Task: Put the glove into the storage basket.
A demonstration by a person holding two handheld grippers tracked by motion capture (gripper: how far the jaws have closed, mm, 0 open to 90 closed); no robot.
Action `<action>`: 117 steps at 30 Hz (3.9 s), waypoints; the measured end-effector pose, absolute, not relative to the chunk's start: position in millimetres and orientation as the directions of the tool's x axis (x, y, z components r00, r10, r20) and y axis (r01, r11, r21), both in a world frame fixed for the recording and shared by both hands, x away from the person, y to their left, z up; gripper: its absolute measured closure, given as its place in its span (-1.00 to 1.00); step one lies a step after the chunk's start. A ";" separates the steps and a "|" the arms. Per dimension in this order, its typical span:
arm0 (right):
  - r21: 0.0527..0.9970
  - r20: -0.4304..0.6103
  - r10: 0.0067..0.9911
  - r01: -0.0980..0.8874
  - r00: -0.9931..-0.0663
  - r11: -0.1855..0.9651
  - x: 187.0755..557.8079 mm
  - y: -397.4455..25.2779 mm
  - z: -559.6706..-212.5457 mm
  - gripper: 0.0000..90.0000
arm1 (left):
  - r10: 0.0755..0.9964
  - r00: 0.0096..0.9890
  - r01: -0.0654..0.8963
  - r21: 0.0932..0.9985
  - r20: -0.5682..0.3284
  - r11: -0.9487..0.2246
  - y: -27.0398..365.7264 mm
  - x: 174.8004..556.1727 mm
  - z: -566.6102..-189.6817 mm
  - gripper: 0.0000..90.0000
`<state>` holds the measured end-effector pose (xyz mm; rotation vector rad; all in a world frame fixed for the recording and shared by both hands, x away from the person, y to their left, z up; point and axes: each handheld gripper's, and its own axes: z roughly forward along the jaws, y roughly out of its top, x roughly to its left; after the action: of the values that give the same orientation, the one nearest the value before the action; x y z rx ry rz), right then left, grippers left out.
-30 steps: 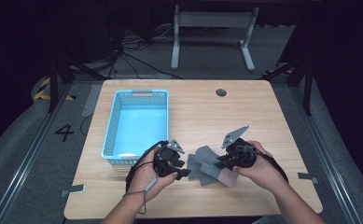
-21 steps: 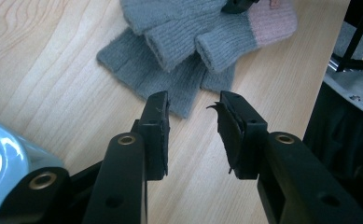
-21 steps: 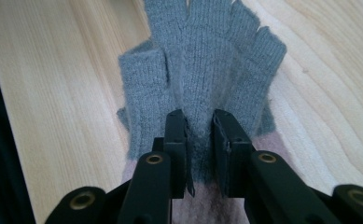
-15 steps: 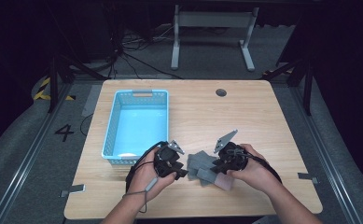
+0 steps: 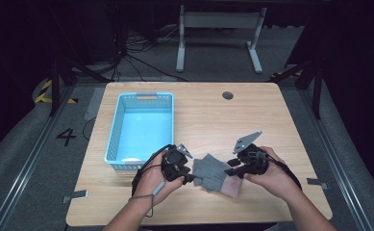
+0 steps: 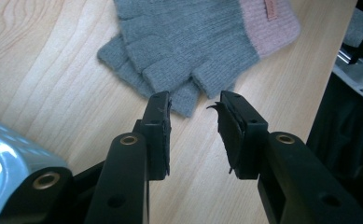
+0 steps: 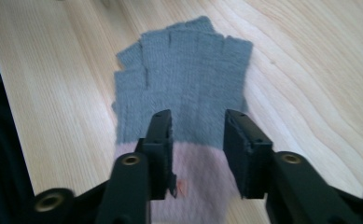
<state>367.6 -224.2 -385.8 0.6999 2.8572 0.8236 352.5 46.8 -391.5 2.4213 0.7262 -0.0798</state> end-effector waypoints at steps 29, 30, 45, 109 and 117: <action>0.387 0.022 0.475 0.445 -0.880 0.807 361.1 -277.6 -397.6 0.48 | 0.475 0.855 0.510 0.497 -0.206 -0.702 26.9 365.9 -408.5 0.38; 0.381 0.024 0.469 0.442 -0.883 0.812 361.2 -276.5 -400.0 0.48 | 0.474 0.856 0.509 0.495 -0.206 -0.704 26.7 366.3 -409.3 0.38; 0.366 0.047 0.426 0.412 -0.903 0.834 361.2 -261.9 -414.5 0.52 | 0.491 0.846 0.527 0.468 -0.209 -0.709 25.5 369.1 -420.0 0.35; 0.474 0.019 0.477 0.428 -0.879 0.769 361.4 -262.4 -382.0 0.91 | 0.487 0.860 0.493 0.493 -0.152 -0.717 18.9 346.5 -399.8 0.96; 0.500 0.006 0.497 0.433 -0.868 0.750 371.4 -259.1 -382.5 0.92 | 0.484 0.859 0.498 0.499 -0.168 -0.709 20.3 340.3 -399.2 0.96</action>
<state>371.4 -259.1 -382.5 0.7527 2.8184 0.7577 340.3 20.3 -399.2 2.4866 0.7144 -0.0323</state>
